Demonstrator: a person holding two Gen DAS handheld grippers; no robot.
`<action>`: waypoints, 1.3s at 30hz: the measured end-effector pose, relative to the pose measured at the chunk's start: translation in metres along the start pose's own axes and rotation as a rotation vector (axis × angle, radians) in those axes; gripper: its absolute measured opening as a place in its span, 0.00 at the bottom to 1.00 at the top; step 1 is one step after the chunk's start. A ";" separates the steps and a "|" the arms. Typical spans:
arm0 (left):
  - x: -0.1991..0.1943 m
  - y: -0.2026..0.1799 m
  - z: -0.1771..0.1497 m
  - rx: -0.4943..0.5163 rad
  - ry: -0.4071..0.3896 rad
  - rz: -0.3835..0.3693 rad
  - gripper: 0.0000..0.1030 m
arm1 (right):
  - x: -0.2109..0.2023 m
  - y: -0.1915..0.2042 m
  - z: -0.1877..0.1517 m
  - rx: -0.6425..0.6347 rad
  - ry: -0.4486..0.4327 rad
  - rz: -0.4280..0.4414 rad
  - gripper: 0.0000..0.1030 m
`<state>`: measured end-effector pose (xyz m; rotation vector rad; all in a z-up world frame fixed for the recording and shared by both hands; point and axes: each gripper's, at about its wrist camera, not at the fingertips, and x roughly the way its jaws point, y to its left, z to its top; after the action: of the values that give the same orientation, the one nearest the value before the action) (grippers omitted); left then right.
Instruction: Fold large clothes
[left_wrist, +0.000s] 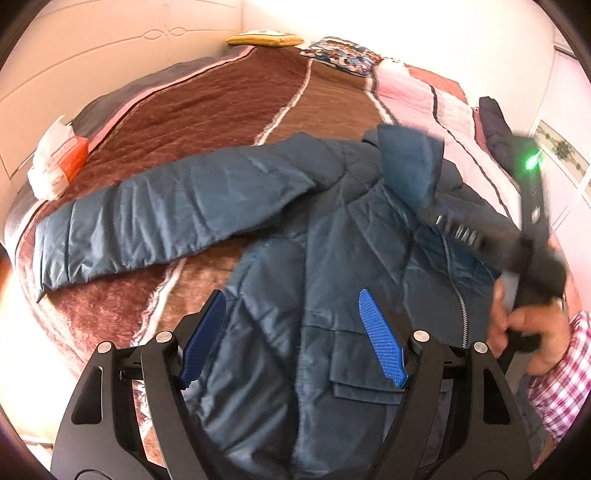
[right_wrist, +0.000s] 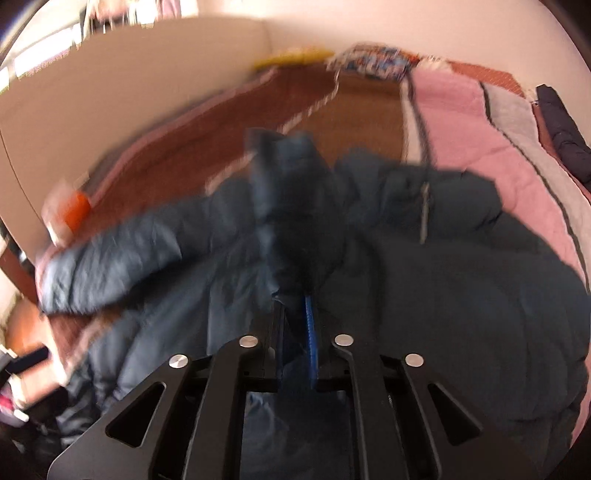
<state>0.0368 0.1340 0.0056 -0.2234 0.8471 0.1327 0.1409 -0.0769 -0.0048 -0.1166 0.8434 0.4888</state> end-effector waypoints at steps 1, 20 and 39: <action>0.001 0.003 0.001 -0.005 0.001 0.002 0.72 | 0.005 -0.003 -0.008 -0.006 0.040 0.002 0.22; 0.053 -0.045 0.067 0.036 0.054 -0.082 0.72 | -0.081 -0.075 -0.077 0.222 0.006 0.114 0.67; 0.137 -0.092 0.073 0.123 0.147 0.110 0.46 | -0.088 -0.104 -0.126 0.345 0.043 0.100 0.67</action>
<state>0.1991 0.0665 -0.0380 -0.0719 1.0106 0.1678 0.0524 -0.2381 -0.0327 0.2341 0.9675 0.4291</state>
